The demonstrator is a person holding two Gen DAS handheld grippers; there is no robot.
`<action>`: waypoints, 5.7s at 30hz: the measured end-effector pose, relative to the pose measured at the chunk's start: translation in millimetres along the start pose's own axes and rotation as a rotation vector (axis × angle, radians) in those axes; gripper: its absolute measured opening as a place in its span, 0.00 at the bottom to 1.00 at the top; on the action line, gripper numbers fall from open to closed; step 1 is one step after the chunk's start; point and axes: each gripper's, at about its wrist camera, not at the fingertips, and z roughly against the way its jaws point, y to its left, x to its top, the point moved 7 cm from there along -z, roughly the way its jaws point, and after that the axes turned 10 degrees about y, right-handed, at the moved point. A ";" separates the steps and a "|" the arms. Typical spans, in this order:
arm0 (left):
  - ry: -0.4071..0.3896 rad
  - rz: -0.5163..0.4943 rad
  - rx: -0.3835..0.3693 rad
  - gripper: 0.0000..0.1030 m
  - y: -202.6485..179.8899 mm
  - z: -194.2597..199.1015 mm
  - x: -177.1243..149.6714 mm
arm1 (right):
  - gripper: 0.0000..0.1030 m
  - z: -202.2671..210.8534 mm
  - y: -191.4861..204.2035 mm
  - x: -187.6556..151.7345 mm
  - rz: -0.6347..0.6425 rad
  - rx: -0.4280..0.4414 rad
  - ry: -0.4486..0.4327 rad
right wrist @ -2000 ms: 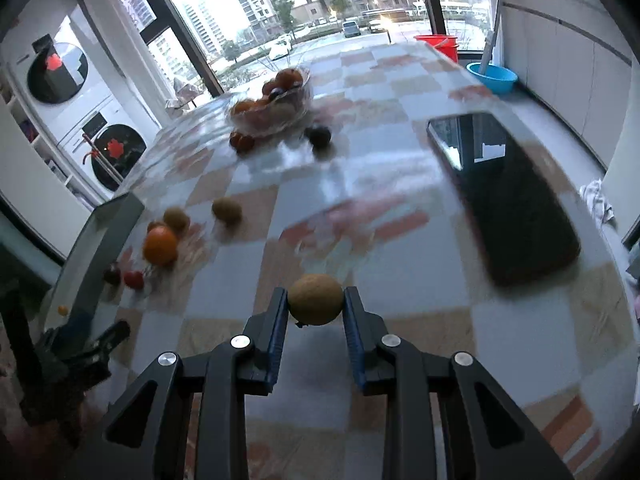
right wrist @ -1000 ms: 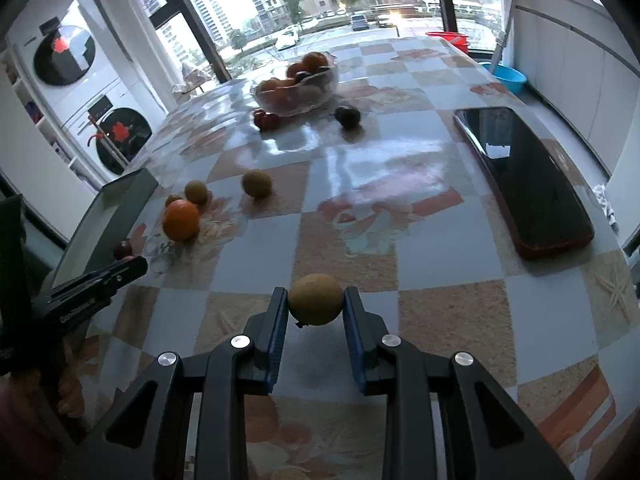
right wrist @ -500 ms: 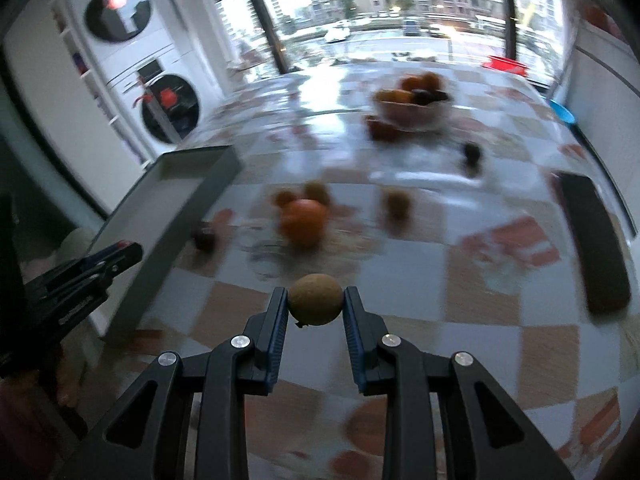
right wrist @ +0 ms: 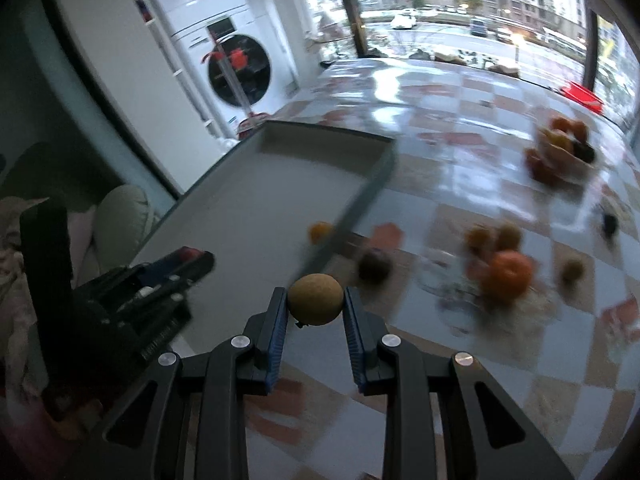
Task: Organize fruits
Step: 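Carry the kiwi and tomato into the grey tray and open both tools, then lower the open right tool around the dark plum on the table, then move the left tool toward the large orange while the right tool approaches the plum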
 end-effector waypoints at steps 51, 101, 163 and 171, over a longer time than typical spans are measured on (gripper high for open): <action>-0.015 0.036 0.062 0.99 4.3 6.0 -10.0 | 0.36 -65.6 -44.9 19.4 0.108 -0.187 0.060; 0.064 -0.165 -0.112 1.00 -176.4 -20.7 -41.9 | 0.88 49.9 -229.2 -117.9 -0.283 -0.434 -0.072; 0.065 -0.163 -0.114 1.00 -176.4 -20.9 -42.1 | 1.00 46.5 -227.1 -119.2 -0.278 -0.422 -0.047; 0.068 -0.162 -0.110 1.00 -176.3 -20.9 -42.4 | 1.00 46.6 -227.1 -119.1 -0.278 -0.422 -0.047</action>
